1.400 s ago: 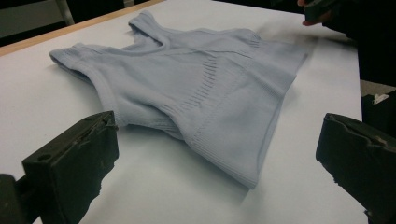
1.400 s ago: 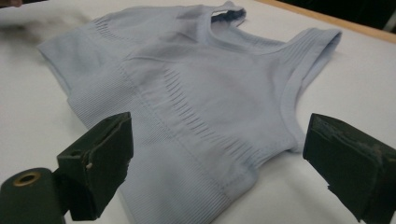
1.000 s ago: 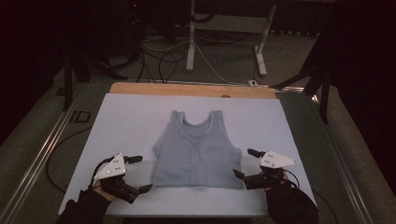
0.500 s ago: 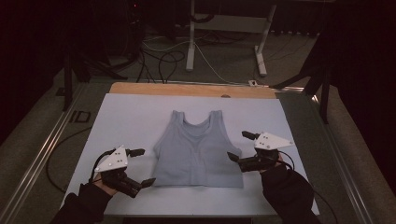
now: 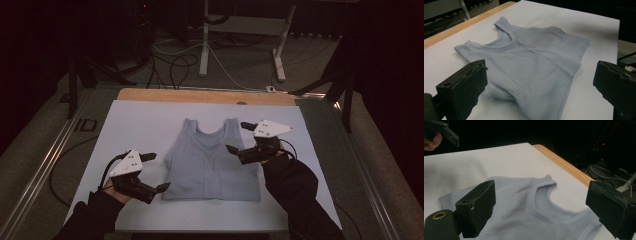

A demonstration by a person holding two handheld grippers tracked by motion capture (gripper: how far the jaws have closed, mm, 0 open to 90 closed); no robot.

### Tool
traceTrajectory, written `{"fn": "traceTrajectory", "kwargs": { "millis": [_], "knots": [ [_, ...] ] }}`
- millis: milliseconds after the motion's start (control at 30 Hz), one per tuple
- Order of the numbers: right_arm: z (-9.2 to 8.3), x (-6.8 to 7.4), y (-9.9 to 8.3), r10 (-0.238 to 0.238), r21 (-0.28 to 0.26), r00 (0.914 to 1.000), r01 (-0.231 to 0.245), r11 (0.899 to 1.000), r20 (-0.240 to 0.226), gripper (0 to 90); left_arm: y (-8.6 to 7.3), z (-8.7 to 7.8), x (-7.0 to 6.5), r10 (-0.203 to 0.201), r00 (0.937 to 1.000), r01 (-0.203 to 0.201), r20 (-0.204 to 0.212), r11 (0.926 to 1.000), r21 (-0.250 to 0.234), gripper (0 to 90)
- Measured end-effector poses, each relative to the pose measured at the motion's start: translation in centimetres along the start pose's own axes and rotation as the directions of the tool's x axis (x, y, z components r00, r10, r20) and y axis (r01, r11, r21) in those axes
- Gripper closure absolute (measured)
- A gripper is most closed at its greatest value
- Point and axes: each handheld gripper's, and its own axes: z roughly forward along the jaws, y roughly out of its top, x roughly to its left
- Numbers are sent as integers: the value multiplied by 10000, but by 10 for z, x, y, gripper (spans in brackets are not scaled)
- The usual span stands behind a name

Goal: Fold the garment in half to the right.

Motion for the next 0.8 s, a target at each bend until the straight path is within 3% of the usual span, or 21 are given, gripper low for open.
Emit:
{"fn": "traceTrajectory", "kwargs": {
  "millis": [33,133,200,800],
  "knots": [
    [4,-1,3,-58,-7,10000,58,10000,-41,91,2,1,-1,15,9997,-14,-251,10000,39,6],
    [13,-3,7,-78,64,9999,79,9999,-144,91,3,2,-1,-115,9994,117,-323,9999,49,6],
    [27,-5,13,-165,230,9995,171,9996,-259,91,4,2,-1,-98,9978,94,-659,9999,-59,6],
    [98,-15,32,110,534,9962,-64,9986,-861,91,-1,20,-9,-447,9959,496,-786,9969,604,6]
  ]
}}
